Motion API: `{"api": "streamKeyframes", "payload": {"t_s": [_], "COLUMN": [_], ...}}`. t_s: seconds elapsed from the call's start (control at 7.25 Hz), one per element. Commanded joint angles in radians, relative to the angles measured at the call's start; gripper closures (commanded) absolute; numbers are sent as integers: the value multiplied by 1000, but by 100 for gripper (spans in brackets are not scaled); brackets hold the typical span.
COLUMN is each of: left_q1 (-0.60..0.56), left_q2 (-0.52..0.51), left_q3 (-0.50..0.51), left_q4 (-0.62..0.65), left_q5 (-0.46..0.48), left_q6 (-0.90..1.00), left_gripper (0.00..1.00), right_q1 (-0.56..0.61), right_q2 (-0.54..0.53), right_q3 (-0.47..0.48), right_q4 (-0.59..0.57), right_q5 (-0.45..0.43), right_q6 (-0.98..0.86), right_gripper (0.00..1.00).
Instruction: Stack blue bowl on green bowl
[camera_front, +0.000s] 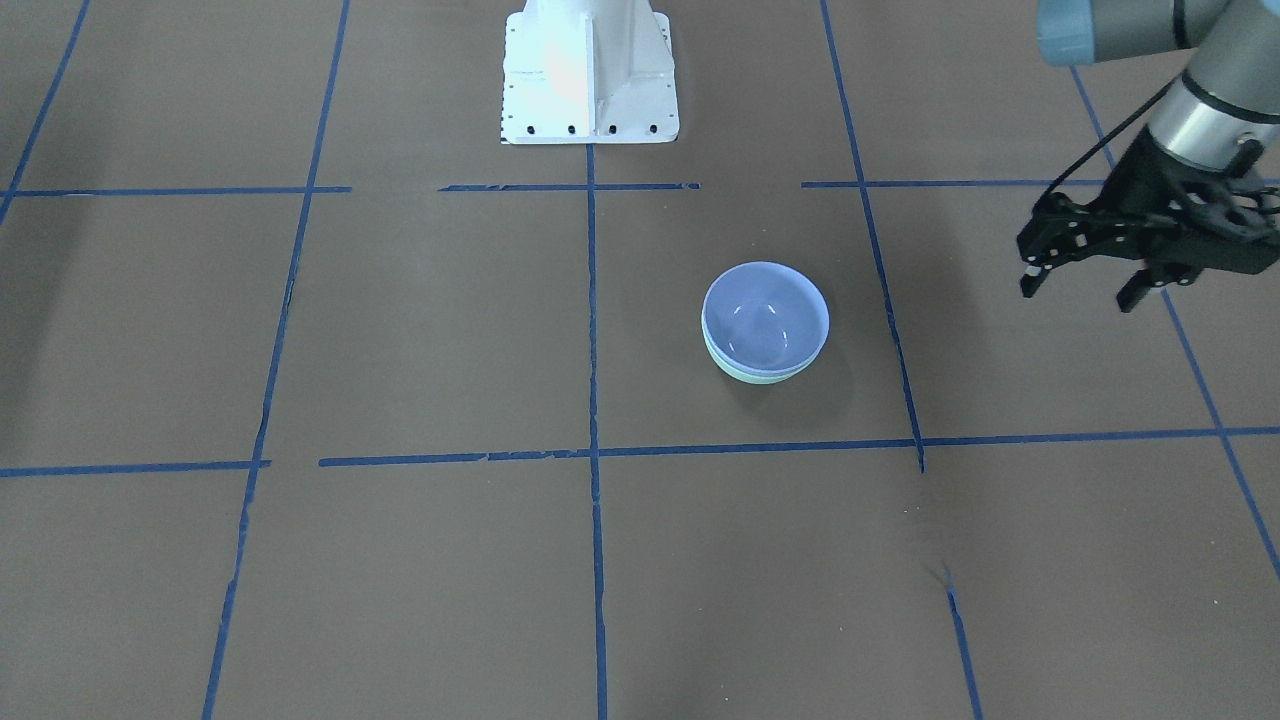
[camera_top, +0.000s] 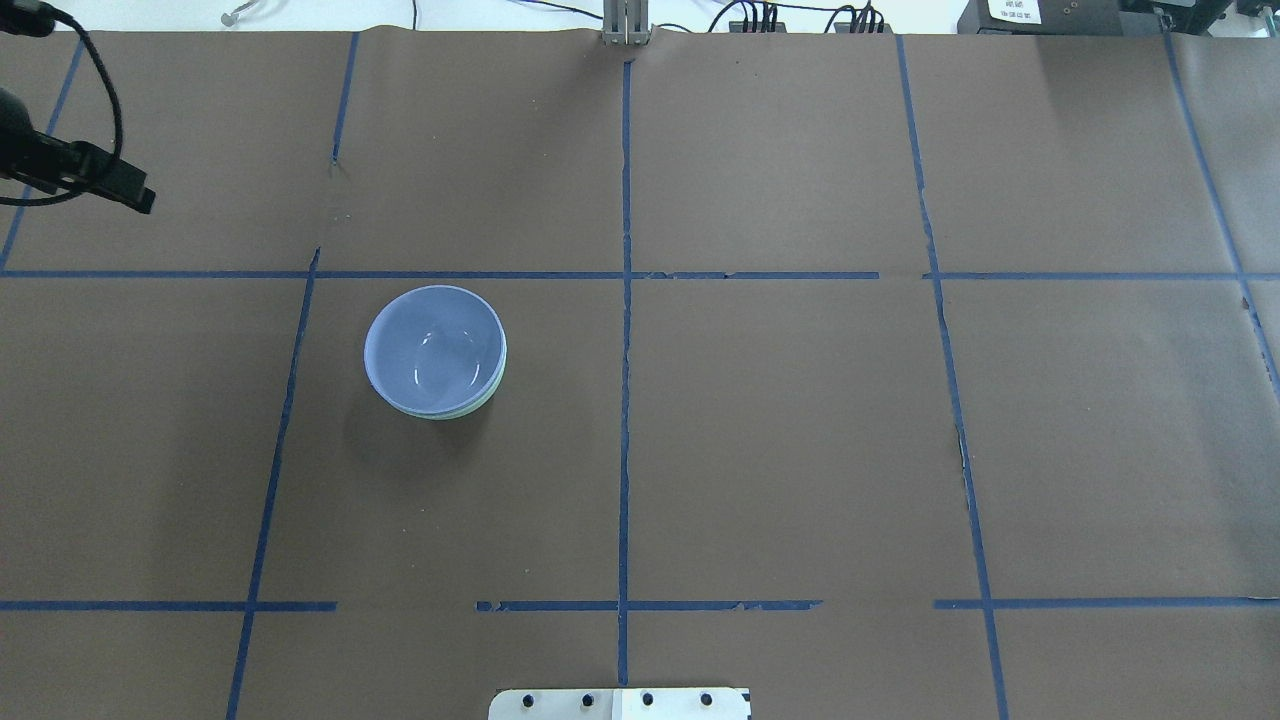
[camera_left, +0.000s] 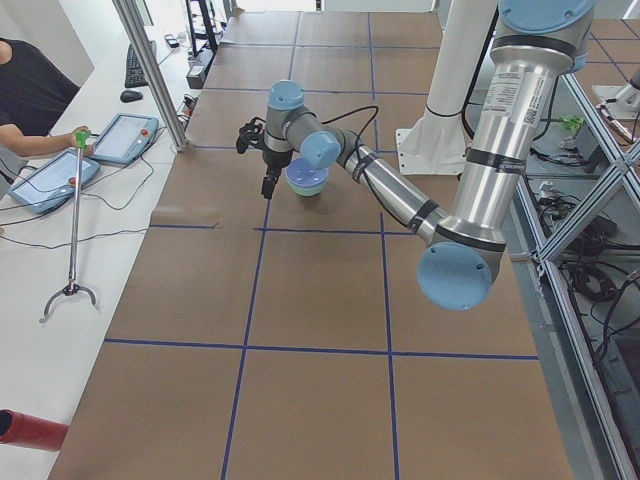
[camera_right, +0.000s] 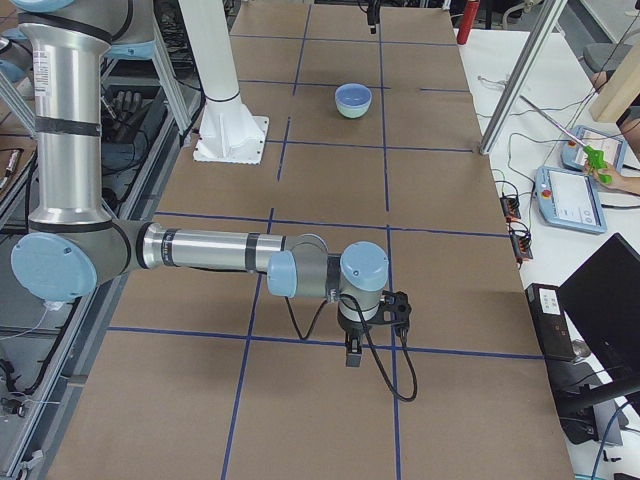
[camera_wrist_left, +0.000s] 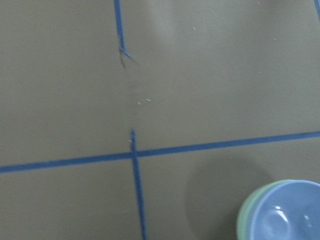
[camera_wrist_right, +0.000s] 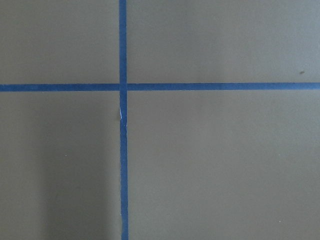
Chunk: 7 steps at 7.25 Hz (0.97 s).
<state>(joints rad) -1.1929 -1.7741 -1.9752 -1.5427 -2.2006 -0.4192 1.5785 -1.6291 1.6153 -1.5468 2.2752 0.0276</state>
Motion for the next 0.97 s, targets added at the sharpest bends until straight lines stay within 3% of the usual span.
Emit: {"api": "streamKeyframes", "payload": {"t_s": [0.0, 0.28, 0.83], "left_q1": [-213, -344, -372], "left_q2": [66, 151, 242], "left_q3": [63, 197, 288], "left_q4": [130, 115, 70], "left_q5": [-103, -110, -110], "left_q6": [283, 522, 566], "left_gripper": [0, 0, 0], "right_q1": [0, 0, 0], "right_q2": [0, 0, 0], "right_q3": [0, 0, 0], "right_q4": [0, 0, 0], "right_q5": [1, 0, 0], "right_q6": [0, 0, 0], "right_gripper": [0, 0, 0]}}
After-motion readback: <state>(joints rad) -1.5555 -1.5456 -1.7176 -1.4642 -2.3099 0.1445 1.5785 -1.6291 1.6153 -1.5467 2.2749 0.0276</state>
